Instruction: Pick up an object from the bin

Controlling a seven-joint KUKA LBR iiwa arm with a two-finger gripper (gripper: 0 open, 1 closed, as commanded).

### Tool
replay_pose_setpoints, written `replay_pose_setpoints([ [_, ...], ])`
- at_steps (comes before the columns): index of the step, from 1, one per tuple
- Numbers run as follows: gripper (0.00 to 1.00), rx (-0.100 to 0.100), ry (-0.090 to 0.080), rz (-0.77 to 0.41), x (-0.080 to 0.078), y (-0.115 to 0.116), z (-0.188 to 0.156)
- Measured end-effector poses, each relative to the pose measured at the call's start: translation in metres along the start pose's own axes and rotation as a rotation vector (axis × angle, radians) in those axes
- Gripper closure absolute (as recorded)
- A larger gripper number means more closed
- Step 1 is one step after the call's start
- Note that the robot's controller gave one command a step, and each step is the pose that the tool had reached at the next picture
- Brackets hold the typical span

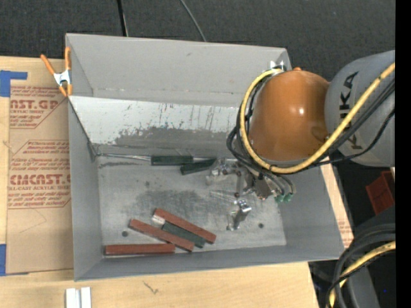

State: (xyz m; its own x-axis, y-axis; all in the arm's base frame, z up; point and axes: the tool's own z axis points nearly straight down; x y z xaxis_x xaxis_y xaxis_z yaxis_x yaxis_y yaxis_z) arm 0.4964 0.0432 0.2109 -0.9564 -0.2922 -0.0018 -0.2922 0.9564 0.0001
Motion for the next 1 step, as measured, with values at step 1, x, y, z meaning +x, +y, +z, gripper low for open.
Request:
replay_pose_setpoints([
  [1,0.00,0.000,0.000,0.000,0.0000,0.0000,0.0000],
])
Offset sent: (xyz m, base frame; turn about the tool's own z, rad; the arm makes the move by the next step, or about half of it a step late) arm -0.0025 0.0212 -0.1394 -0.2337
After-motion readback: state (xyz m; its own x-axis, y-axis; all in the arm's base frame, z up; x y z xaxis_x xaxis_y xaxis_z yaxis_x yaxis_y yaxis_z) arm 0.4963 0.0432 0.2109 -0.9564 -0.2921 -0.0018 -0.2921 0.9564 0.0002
